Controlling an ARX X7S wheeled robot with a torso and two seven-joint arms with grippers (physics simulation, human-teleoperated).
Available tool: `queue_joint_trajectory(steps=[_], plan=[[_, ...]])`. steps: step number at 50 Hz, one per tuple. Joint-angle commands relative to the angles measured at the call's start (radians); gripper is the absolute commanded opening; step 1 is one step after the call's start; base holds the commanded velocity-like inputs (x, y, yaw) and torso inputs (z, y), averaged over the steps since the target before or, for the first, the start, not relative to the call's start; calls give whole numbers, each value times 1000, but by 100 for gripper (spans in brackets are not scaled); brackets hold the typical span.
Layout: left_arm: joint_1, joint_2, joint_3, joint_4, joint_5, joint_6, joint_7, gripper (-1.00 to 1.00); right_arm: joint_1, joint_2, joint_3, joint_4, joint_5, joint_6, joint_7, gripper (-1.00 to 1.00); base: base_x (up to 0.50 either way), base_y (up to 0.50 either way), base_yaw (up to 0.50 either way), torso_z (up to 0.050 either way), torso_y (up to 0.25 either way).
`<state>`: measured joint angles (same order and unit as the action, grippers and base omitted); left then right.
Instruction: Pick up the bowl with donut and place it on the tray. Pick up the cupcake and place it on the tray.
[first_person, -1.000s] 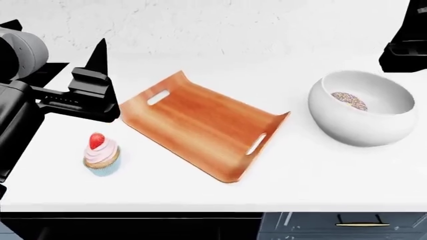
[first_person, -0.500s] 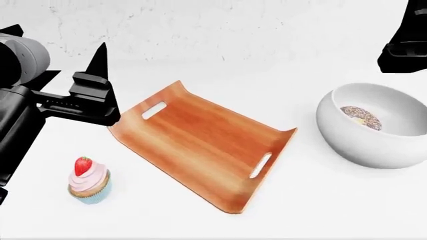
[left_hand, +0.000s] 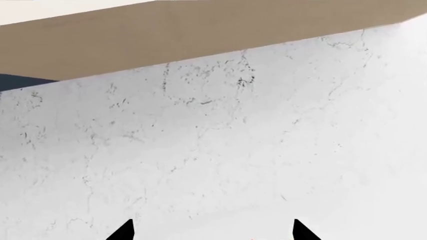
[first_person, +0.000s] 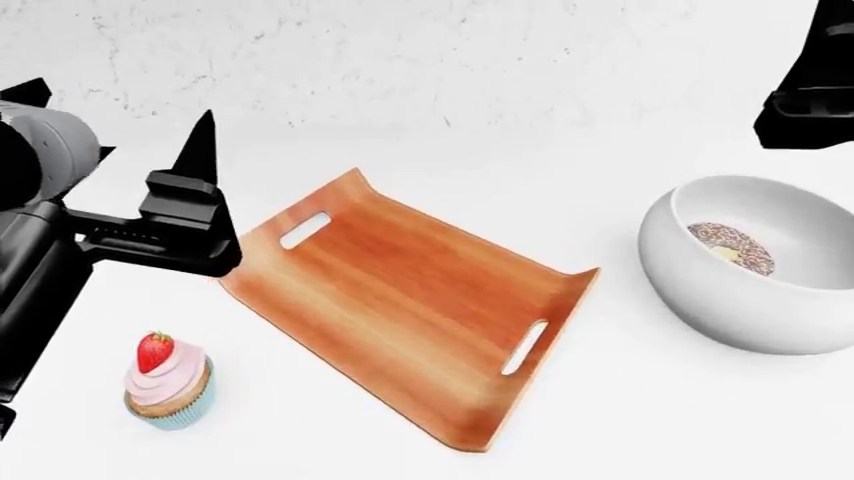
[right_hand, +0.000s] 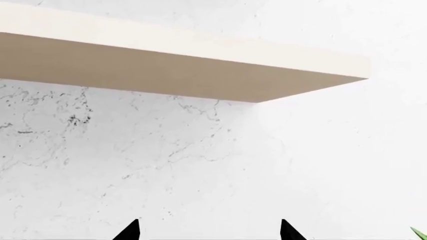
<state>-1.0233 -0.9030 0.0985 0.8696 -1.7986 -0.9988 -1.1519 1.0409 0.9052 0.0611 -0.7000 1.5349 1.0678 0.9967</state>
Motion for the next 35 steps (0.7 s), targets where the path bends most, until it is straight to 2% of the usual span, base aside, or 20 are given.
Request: queue_joint_trajectory(steps=[1, 4, 6, 8, 15, 21, 26, 33, 35], plan=[[58, -69, -9, 96, -180, 99, -168, 100, -9, 0, 0, 1, -2, -8, -6, 100, 0, 0, 0, 0, 0], [192, -68, -72, 174, -204, 154, -216, 100, -13, -5, 1, -1, -7, -14, -11, 100, 0, 0, 0, 0, 0], [282, 71, -250, 177, -305, -14, -296, 100, -19, -11, -1, -2, -19, -19, -20, 100, 0, 0, 0, 0, 0], [329, 184, -380, 177, -433, -144, -404, 100, -22, -16, -5, 0, -31, -21, -29, 100, 0, 0, 0, 0, 0], [533, 284, -686, 177, -589, -311, -418, 100, -51, -29, -4, 2, -76, -41, -73, 100, 0, 0, 0, 0, 0], [615, 225, -851, 178, -722, -323, -419, 100, -69, -44, -8, 9, -112, -58, -99, 100, 0, 0, 0, 0, 0], [656, 121, -921, 178, -799, -288, -419, 100, -71, -49, -10, 10, -118, -64, -103, 100, 0, 0, 0, 0, 0], [614, -43, -799, 178, -810, -178, -419, 100, -71, -55, -19, 12, -129, -68, -109, 100, 0, 0, 0, 0, 0], [608, -68, -770, 178, -813, -160, -419, 100, -69, -56, -21, 14, -129, -68, -110, 100, 0, 0, 0, 0, 0]])
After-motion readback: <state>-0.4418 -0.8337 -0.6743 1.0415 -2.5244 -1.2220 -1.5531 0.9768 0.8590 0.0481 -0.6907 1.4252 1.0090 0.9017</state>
